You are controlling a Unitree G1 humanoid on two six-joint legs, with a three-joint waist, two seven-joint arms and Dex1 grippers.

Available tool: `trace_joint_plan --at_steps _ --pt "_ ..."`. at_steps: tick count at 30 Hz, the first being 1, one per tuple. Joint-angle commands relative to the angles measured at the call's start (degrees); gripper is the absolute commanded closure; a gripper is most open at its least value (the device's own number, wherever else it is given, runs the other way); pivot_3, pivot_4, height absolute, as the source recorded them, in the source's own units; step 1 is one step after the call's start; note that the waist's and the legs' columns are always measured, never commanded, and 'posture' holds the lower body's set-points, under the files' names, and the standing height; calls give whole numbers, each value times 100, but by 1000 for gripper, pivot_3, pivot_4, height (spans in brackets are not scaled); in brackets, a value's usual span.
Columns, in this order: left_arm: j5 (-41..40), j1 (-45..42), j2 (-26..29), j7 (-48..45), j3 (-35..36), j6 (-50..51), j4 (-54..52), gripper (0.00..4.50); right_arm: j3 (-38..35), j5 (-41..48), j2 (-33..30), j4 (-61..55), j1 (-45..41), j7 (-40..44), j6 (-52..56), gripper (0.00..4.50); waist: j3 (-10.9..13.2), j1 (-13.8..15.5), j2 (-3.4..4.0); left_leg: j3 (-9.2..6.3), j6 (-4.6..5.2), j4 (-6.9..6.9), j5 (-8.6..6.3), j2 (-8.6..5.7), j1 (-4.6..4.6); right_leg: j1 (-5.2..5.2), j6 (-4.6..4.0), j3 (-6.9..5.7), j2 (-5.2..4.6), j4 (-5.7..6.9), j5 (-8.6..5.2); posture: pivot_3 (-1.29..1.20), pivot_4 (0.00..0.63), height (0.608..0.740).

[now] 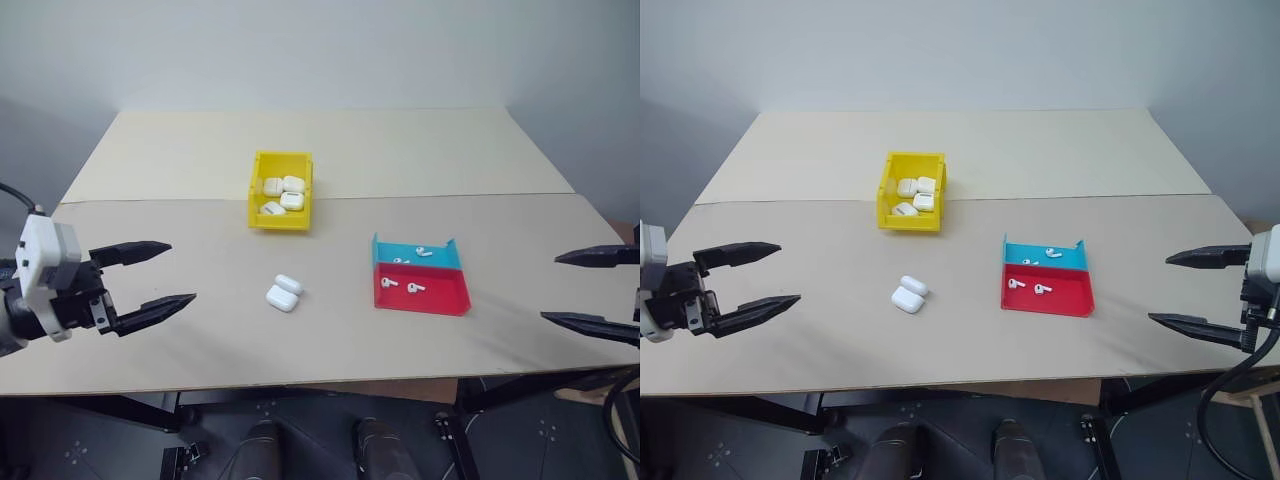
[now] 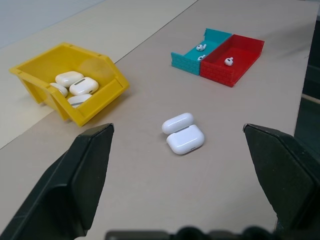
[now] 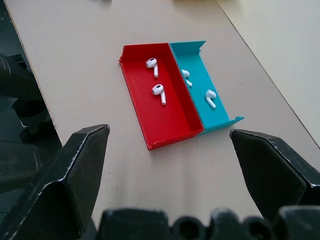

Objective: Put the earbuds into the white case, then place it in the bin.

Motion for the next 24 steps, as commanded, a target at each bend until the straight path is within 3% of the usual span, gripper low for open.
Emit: trace_joint_plan --at_steps 1,5,10,16,20,24 --pt "-95 24 144 84 235 85 -316 0 -187 69 -146 -79 -112 34 -63 19 0 -1 0 0 0 0 0 0 0 0 0 0 0 0 0 0 150 740" --pt "-179 -309 109 885 273 380 -539 0 -102 36 -149 -39 -175 26 -95 19 0 5 0 0 0 0 0 0 0 0 0 0 0 0 0 0 150 740" --pt "-138 -84 230 770 459 501 -684 0 -2 41 -155 -12 -257 16 -72 19 0 -1 0 0 0 0 0 0 1 1 0 0 1 3 0 0 150 740" --pt "140 88 283 1455 238 907 -1094 0 64 106 -169 46 -394 17 -30 19 0 -7 0 2 0 0 0 0 2 0 0 1 1 3 0 0 150 740" --pt "720 65 114 2496 -296 1014 -2065 0 92 40 -165 102 -462 -36 -55 19 0 1 -1 4 0 0 0 -2 4 4 0 5 -3 2 0 0 150 740" --pt "-2 -594 113 3540 -504 2177 -2660 0 -67 -42 -157 47 -353 -185 75 19 1 29 -2 2 1 0 1 -2 1 5 0 4 1 6 1 0 150 740"
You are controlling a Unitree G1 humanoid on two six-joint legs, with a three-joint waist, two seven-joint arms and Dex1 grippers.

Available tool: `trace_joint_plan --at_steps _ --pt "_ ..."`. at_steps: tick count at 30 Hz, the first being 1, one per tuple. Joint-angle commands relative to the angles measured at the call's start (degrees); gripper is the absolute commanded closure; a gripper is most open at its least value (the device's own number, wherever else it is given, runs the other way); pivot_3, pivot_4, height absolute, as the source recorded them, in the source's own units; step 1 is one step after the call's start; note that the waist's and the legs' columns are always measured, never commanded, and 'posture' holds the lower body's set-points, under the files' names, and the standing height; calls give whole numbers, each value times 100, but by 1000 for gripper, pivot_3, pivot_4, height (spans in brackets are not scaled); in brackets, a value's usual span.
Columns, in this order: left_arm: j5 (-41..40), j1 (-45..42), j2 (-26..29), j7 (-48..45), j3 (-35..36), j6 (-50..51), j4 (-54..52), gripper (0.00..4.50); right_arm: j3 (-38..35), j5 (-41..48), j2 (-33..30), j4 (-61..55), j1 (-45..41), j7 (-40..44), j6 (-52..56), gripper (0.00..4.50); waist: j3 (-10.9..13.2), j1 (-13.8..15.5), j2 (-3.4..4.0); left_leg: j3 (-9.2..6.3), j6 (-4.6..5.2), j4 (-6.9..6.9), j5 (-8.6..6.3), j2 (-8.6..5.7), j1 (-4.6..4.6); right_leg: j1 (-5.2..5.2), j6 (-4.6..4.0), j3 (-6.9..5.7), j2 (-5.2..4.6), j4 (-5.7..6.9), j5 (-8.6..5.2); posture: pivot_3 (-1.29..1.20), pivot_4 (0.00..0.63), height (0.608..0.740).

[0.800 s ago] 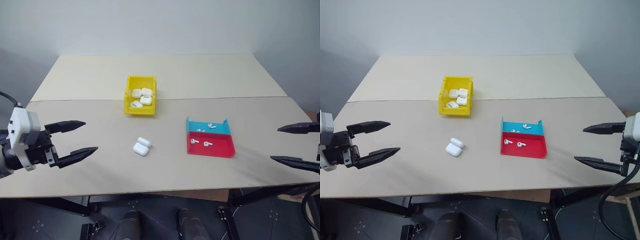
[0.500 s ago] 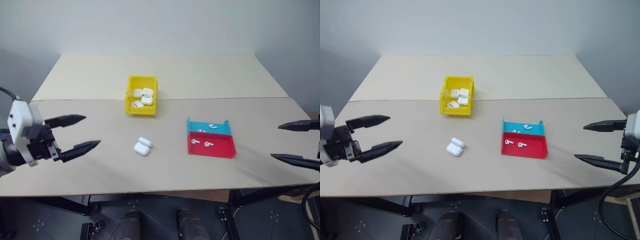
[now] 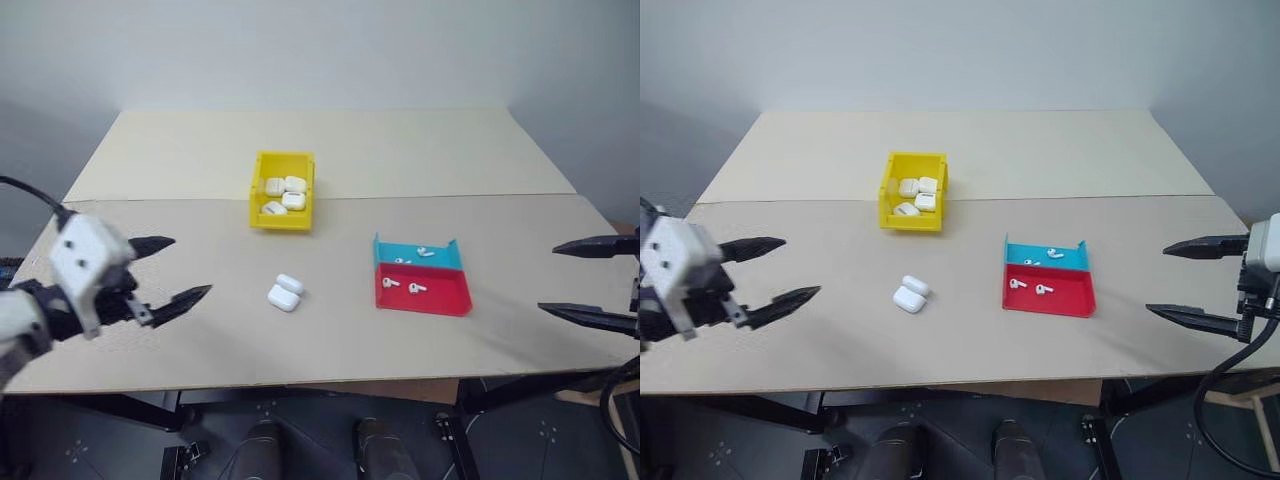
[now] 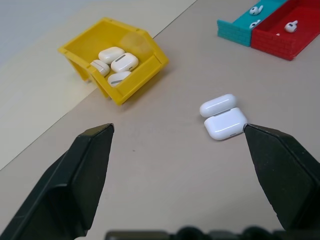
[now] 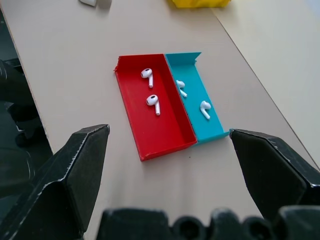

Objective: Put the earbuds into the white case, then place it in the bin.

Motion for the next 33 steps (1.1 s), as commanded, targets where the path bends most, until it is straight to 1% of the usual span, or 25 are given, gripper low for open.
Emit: trace_joint_plan --at_steps 1,3,5,6,8,9,12,13,14,15,16,17,20,22,24,26,28,31,33 --pt "-658 -666 92 998 -98 1108 -522 0 -376 -13 -112 -153 139 -8 97 19 0 2 0 -1 0 0 0 0 0 -1 0 0 1 3 0 0 150 740" --pt "-1293 -1347 -84 1826 -290 2247 -494 0 -503 21 -98 -284 282 47 178 19 0 15 0 -3 1 0 0 -2 1 1 1 0 3 8 0 0 150 740" --pt "-1541 -2101 -192 2324 -788 3298 -497 0 -557 65 -80 -373 341 -30 285 19 0 -3 0 -7 1 2 1 -4 4 3 7 1 5 14 0 0 150 740" --pt "-1624 -2505 -381 2496 -997 3862 -417 0 -568 74 -58 -405 364 -72 324 19 0 -9 -1 -9 2 3 1 -7 7 9 11 1 6 15 3 0 150 740" --pt "-1907 -3107 -556 2884 -1412 4385 -199 0 -571 58 -2 -441 421 -112 338 19 0 -18 -5 -15 1 8 2 -10 14 19 20 2 9 14 8 0 150 740" --pt "-2347 -3355 -519 3146 -1580 4455 133 0 -565 34 18 -461 460 -132 337 19 0 -25 -10 -15 0 9 3 -11 17 21 21 3 9 14 8 0 150 740" --pt "-3882 -4083 -399 4453 -2195 4455 1337 0 -576 67 6 -533 545 -151 438 19 1 -52 -15 -19 -1 9 4 -12 26 24 20 7 10 19 10 0 150 740" --pt "-4863 -4265 -66 5227 -2628 4040 1681 0 -576 93 -8 -555 549 -160 477 19 3 -53 -18 -22 -1 9 4 -12 29 23 19 7 10 23 9 0 150 740" --pt "-5784 -4445 238 6139 -3137 3497 1841 0 -575 108 -33 -558 530 -168 512 19 3 -64 -18 -26 -1 9 4 -10 26 18 20 7 10 30 10 0 150 740" --pt "-6604 -4624 538 6803 -3655 2992 1923 0 -569 122 -60 -548 501 -177 557 19 3 -73 -18 -25 -1 7 4 -10 28 15 18 12 12 28 10 0 150 740" --pt "-7068 -4750 703 7185 -4089 2625 1926 0 -559 128 -90 -521 465 -178 594 19 3 -70 -18 -27 -1 7 3 -8 32 19 21 12 11 29 12 0 150 740" --pt "-7247 -4805 729 7518 -4454 2330 1832 0 -534 119 -142 -483 432 -165 633 19 2 -58 -16 -26 -1 5 3 -9 32 19 39 14 6 30 23 0 150 740" --pt "-7304 -4969 868 8022 -5170 1786 1515 0 -482 109 -228 -410 360 -111 682 19 -1 -28 -10 -14 -2 3 2 -20 30 19 35 24 2 21 20 0 150 740" --pt "-7304 -4914 769 8485 -5476 1353 1413 0 -390 136 -321 -323 250 -58 707 19 0 -23 -13 -14 -3 3 3 -19 22 15 10 23 7 13 7 0 150 740" --pt "-7304 -4964 684 8989 -5807 1082 1295 0 -295 139 -394 -241 135 -41 715 19 0 -15 -13 -14 -4 3 4 -21 23 18 9 24 7 11 8 0 150 740" --pt "-7304 -5118 517 9537 -6292 1051 1226 0 -186 183 -474 -169 -10 -22 778 19 1 7 -14 -14 -7 3 6 -23 27 23 9 25 6 12 8 0 150 740" --pt "-7304 -5122 120 9936 -6460 810 1386 0 -92 186 -533 -118 -108 36 801 19 -1 32 -12 -15 -14 4 11 -27 27 24 12 27 5 12 11 0 150 740" --pt "-7304 -5288 -378 10451 -6665 741 1674 0 -10 159 -623 9 -210 149 784 19 4 90 -19 -18 -29 5 20 -31 27 26 15 31 6 11 15 0 150 740" --pt "-7304 -5452 -609 10723 -6853 912 1906 0 14 152 -690 103 -298 200 796 19 4 119 -20 -18 -33 6 24 -35 30 29 16 33 4 11 17 0 150 740"
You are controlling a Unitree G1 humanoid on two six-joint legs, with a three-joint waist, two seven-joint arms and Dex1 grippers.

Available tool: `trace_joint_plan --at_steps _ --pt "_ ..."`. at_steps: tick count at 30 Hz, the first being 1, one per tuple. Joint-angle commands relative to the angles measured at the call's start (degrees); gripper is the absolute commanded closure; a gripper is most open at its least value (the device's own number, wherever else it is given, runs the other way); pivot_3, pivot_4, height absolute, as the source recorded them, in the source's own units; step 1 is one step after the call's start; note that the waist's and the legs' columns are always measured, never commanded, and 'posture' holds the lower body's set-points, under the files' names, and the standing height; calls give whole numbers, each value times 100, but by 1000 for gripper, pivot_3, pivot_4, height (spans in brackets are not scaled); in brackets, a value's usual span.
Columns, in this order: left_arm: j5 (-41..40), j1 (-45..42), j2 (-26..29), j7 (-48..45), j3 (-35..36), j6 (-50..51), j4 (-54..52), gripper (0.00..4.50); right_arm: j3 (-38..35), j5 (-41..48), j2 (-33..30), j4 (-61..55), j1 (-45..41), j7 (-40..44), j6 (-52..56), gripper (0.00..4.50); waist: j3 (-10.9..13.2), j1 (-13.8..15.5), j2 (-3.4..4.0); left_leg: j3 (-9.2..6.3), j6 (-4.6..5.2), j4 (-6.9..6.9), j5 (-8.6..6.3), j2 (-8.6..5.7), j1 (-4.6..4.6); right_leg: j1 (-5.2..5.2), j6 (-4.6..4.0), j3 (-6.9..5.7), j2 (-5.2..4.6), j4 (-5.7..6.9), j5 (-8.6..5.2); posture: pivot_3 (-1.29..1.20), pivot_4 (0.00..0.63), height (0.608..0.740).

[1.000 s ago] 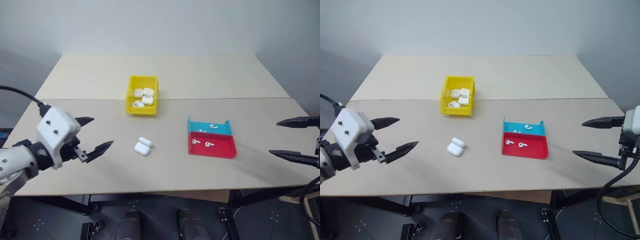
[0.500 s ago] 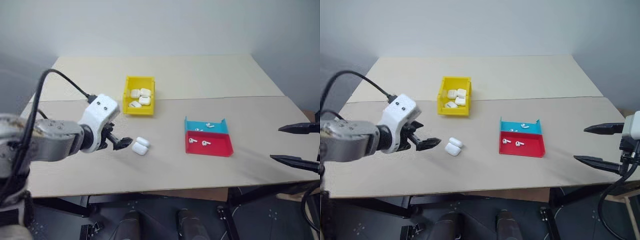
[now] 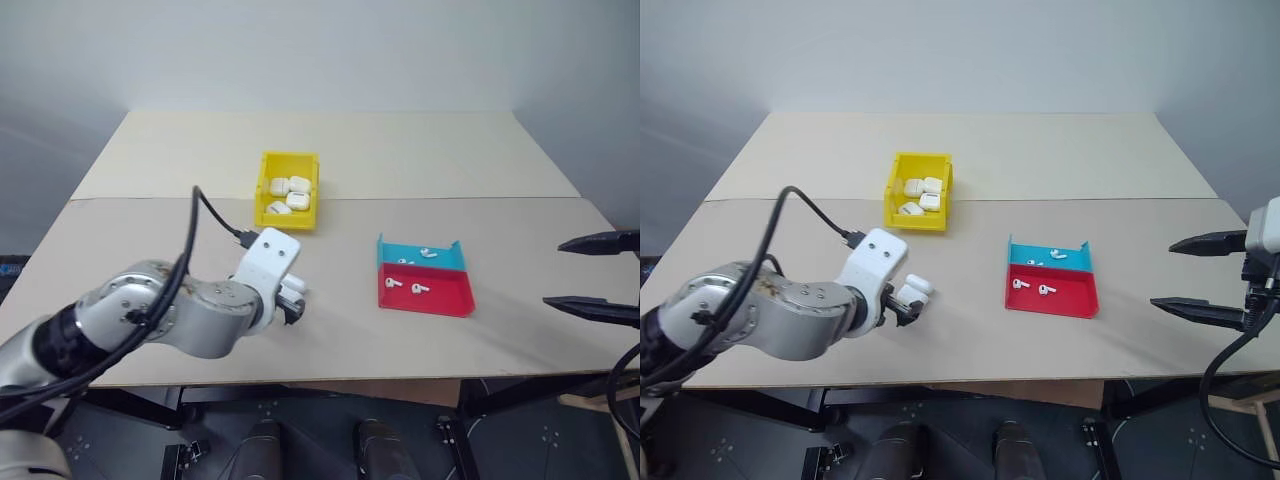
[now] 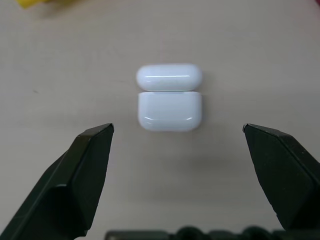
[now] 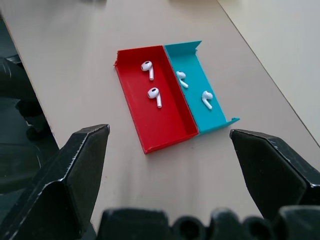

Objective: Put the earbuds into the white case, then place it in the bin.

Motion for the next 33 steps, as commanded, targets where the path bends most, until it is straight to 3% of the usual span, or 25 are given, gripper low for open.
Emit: trace_joint_plan --at_steps 1,10,19,33 --pt "-16 -288 -233 449 -156 70 298 0 -69 115 -209 100 -171 120 42 19 0 7 0 0 0 0 0 -1 0 -1 1 2 0 -1 1 0 150 740" --pt "-16 -344 -520 325 -15 431 888 0 -315 44 -136 6 40 192 122 19 0 13 0 -1 -1 0 1 -4 -4 -3 1 4 0 -1 0 0 150 740" --pt "-15 -569 -976 525 -357 796 1572 0 -695 16 114 -282 441 38 272 19 0 18 0 -4 -6 0 4 -8 -8 -4 6 5 -1 -1 3 0 150 740" --pt "660 -639 -1381 -117 -270 1544 2170 0 -1079 41 336 -681 844 -109 492 19 1 8 -2 -5 -7 0 4 -10 -13 -9 7 7 -2 -6 2 0 150 740"
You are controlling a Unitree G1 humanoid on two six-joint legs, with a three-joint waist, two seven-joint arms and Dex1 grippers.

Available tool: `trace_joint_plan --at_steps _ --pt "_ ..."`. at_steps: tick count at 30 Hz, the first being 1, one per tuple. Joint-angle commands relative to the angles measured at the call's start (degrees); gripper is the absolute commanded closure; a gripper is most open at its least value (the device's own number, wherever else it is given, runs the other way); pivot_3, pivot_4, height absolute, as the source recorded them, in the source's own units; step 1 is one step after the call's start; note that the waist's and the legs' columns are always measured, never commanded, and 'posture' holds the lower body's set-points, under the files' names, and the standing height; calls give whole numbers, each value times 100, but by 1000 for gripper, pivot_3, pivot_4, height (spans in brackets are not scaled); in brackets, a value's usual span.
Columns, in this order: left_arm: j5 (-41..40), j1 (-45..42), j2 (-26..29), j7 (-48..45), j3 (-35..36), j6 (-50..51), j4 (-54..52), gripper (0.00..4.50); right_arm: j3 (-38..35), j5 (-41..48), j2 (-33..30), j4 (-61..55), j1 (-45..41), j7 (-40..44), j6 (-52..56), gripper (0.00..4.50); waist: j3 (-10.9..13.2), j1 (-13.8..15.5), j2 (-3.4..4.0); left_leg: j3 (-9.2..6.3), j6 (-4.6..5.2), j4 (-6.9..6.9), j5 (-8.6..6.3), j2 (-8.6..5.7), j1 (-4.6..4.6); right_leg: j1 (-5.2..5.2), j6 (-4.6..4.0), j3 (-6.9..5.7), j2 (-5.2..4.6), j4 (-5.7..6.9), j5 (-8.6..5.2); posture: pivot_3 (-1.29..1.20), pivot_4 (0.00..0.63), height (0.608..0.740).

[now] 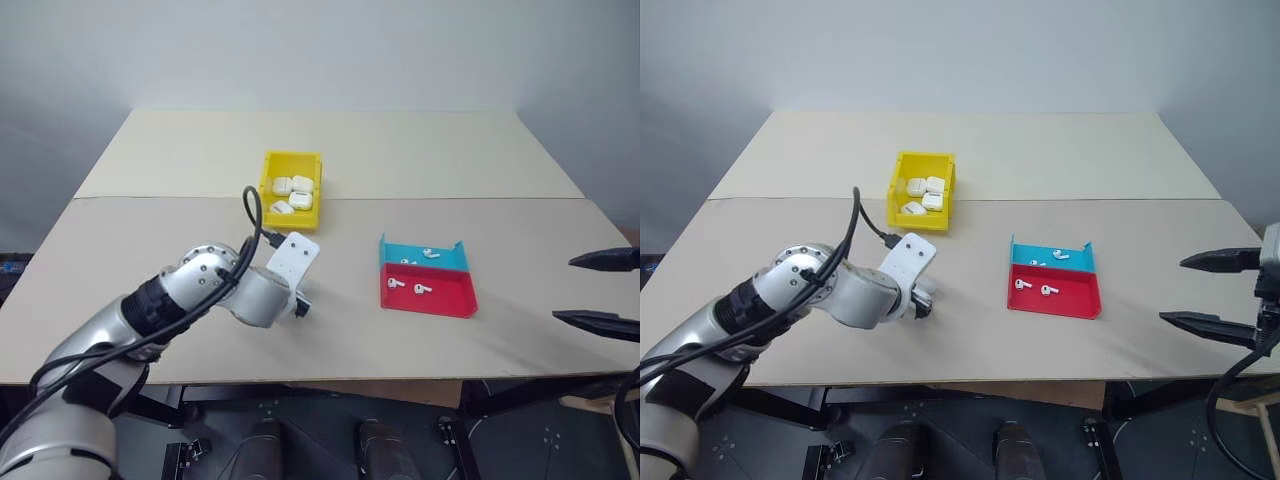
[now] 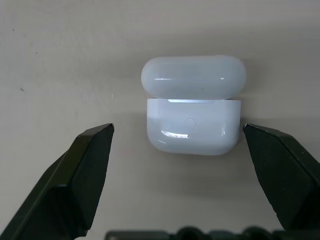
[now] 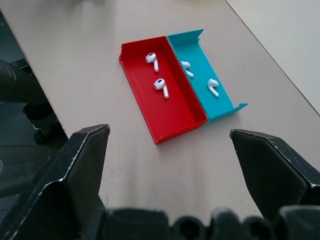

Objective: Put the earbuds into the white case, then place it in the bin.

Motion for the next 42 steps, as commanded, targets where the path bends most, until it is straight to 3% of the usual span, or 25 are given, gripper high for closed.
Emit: trace_joint_plan --at_steps 1,26,42 --pt "207 -81 -129 -278 118 202 73 0 -309 53 17 -177 50 -49 88 19 0 1 0 0 0 0 0 0 0 0 0 0 0 0 0 0 150 740" --pt "1493 410 -580 -1025 716 1247 348 0 -326 145 80 -607 12 -378 488 19 -2 -4 1 -5 -1 0 0 -3 -3 1 1 0 0 -2 0 0 150 740" --pt "2476 682 -895 -1964 1718 2121 606 0 -150 136 175 -633 -28 -609 491 19 -9 -81 7 -10 -2 0 0 -6 5 5 1 0 0 -2 1 0 150 740"
